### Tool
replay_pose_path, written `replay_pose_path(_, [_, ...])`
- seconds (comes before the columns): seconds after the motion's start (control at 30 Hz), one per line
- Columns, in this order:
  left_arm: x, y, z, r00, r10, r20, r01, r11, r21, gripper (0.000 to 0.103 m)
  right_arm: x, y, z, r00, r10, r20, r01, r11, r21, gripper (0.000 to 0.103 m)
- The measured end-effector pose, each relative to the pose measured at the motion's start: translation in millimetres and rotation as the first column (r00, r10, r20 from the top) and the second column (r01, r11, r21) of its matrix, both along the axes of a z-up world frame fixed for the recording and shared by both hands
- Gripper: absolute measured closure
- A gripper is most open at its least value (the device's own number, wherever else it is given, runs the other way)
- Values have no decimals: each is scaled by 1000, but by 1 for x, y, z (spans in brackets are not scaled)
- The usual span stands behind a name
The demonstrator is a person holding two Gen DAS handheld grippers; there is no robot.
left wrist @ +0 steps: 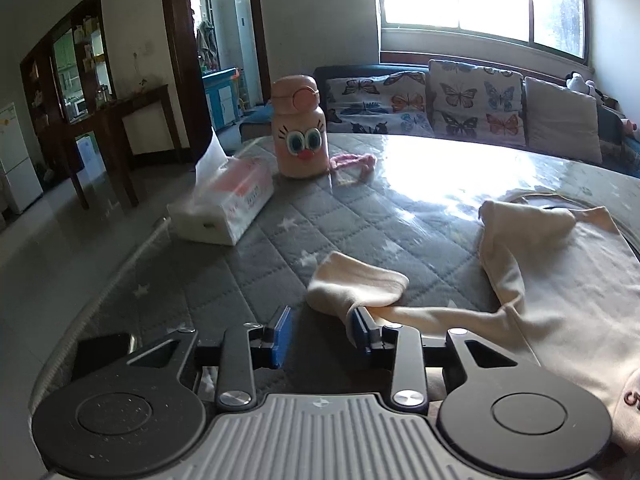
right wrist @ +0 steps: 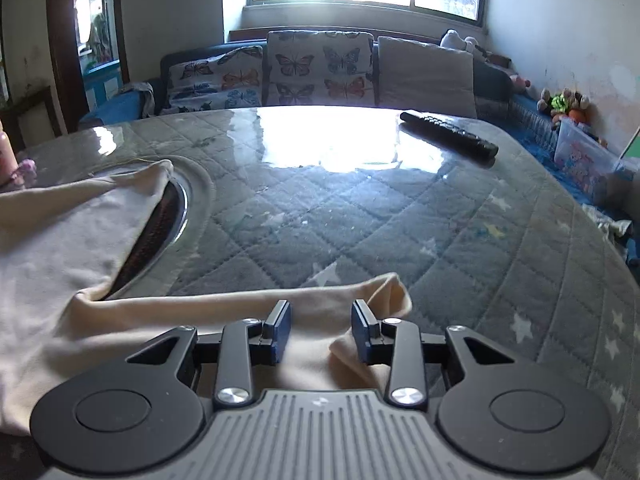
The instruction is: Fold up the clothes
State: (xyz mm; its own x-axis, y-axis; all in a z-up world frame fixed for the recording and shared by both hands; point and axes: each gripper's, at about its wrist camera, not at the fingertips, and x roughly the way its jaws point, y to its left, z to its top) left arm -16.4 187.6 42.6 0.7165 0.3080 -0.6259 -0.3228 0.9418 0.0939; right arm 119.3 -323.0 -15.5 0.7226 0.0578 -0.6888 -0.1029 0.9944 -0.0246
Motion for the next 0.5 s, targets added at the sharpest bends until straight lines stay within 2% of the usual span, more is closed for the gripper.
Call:
replay_pose_path(0.23, [33,-24,8,995,-91,26,91,996,8,61,23,5,9,1000,-4,3,4,999,-46,64])
replay_pose_path(0.33, [54,-35,13,991,-128,35,128,992,0,58,28,18,19,999,48,14,-47,998,-47,64])
replay_pose_path(0.5, [95,-54,15,980,-195,49,198,979,-55,46,42,50,29,988,157,-1,-157,988,-12,64])
